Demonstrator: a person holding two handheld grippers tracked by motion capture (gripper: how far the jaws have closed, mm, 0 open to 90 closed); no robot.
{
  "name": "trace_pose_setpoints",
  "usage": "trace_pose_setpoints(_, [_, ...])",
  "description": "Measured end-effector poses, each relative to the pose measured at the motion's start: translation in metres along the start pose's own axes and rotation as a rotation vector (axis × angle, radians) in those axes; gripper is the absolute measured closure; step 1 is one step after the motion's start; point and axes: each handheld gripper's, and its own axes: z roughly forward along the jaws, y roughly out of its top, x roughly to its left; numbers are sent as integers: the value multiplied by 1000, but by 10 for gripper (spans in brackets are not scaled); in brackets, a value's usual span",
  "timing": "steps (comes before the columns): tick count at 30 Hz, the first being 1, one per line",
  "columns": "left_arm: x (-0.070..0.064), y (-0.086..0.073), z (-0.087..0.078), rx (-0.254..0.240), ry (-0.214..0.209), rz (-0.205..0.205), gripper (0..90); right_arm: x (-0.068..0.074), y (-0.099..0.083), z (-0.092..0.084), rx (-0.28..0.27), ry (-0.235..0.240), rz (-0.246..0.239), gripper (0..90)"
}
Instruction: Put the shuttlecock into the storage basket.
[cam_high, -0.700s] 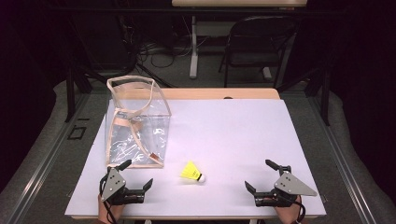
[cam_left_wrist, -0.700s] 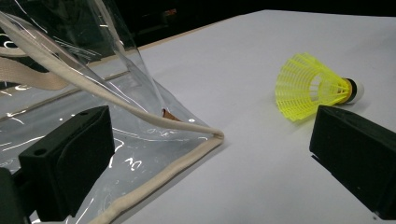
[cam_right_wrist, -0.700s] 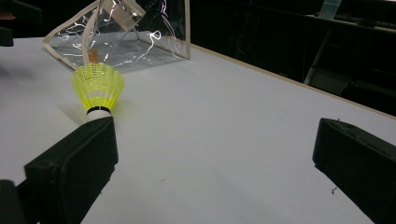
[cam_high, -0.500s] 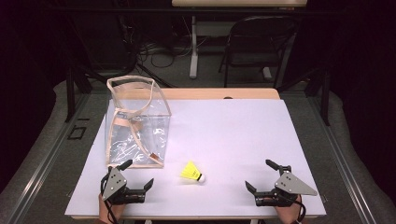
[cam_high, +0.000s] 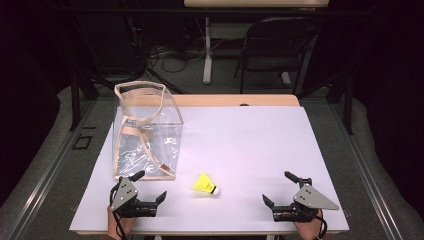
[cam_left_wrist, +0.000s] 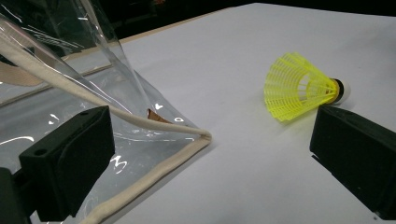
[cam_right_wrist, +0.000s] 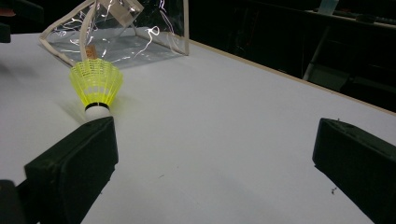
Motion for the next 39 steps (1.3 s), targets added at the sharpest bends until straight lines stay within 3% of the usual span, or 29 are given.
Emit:
trace_pose_setpoints(13, [-5, 8, 4, 22, -33, 6, 0, 1, 0, 2, 10, 10, -7, 0])
trace_pose_setpoints(22, [-15, 17, 14, 40, -69, 48, 0, 0, 0, 2, 9, 11, -5, 0])
trace_pose_setpoints(39, [-28, 28, 35, 55, -146, 87, 0, 0, -2, 0, 16, 5, 3, 0])
